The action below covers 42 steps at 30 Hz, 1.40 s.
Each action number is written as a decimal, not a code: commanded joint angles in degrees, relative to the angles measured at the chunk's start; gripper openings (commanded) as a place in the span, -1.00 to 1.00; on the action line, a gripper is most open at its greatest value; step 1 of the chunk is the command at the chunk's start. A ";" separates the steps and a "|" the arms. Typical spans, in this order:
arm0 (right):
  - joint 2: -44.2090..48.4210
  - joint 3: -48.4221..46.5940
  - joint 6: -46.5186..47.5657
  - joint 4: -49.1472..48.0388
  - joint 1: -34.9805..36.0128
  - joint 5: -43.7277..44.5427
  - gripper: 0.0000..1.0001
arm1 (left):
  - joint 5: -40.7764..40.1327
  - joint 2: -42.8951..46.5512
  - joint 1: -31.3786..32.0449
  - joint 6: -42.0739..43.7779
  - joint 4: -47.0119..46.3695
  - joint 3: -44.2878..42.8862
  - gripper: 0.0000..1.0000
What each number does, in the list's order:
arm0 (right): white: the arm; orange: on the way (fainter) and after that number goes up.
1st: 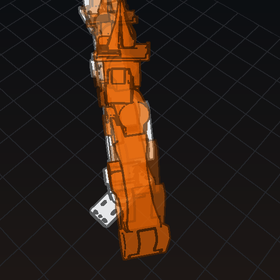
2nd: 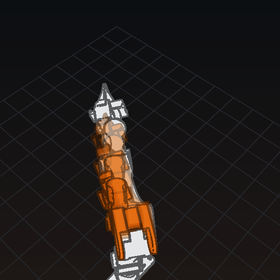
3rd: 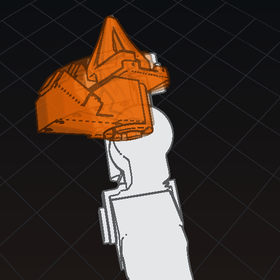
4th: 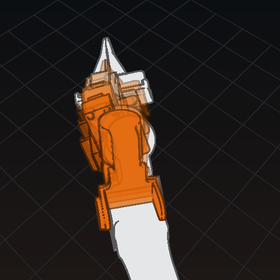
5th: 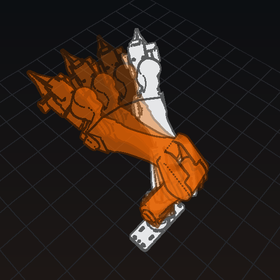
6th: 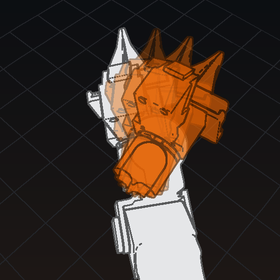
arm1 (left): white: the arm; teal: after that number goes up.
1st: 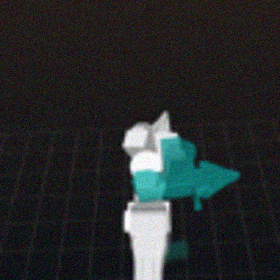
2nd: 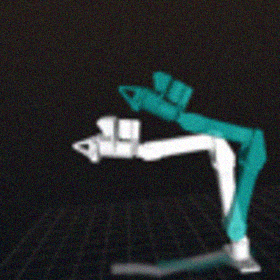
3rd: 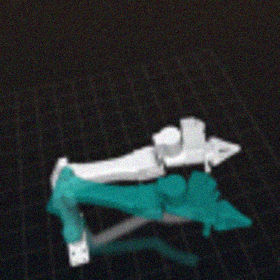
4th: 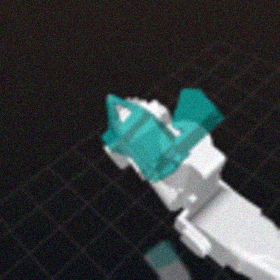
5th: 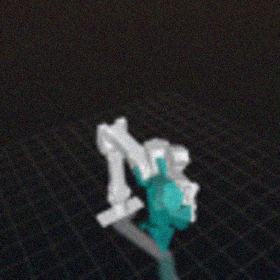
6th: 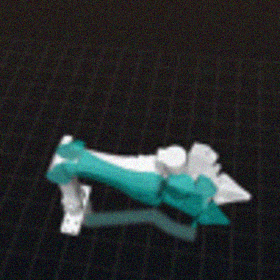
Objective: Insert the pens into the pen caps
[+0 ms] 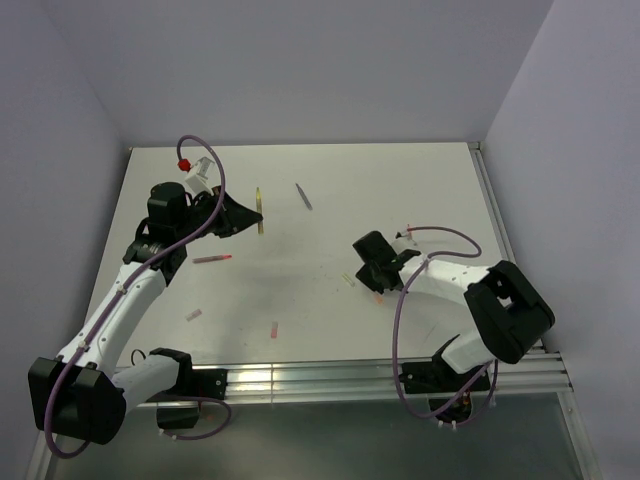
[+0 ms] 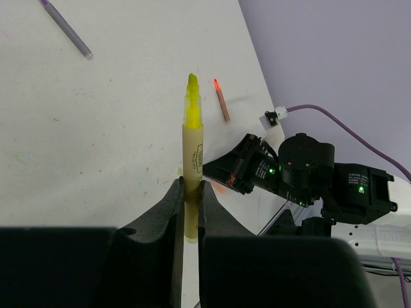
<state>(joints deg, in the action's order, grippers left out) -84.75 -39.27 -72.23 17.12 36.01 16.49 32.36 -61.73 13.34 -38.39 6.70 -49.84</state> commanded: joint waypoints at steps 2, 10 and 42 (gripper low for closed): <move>5.63 3.67 -0.11 4.31 0.29 1.79 -0.84 | 1.65 -0.23 -0.25 -0.02 -2.57 0.01 -0.99; 17.59 -0.27 -3.62 14.07 0.73 2.94 -0.14 | 1.39 0.03 -0.42 -0.46 -2.92 0.19 -0.99; -0.50 -10.57 -46.25 17.15 1.43 -8.58 0.06 | -0.72 3.20 -0.78 -1.51 -3.27 1.07 -0.99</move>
<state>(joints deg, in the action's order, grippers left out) -85.73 -50.28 -112.81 34.81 38.17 7.84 31.66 -59.55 12.82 -40.10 6.20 -48.77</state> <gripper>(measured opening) 0.527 0.127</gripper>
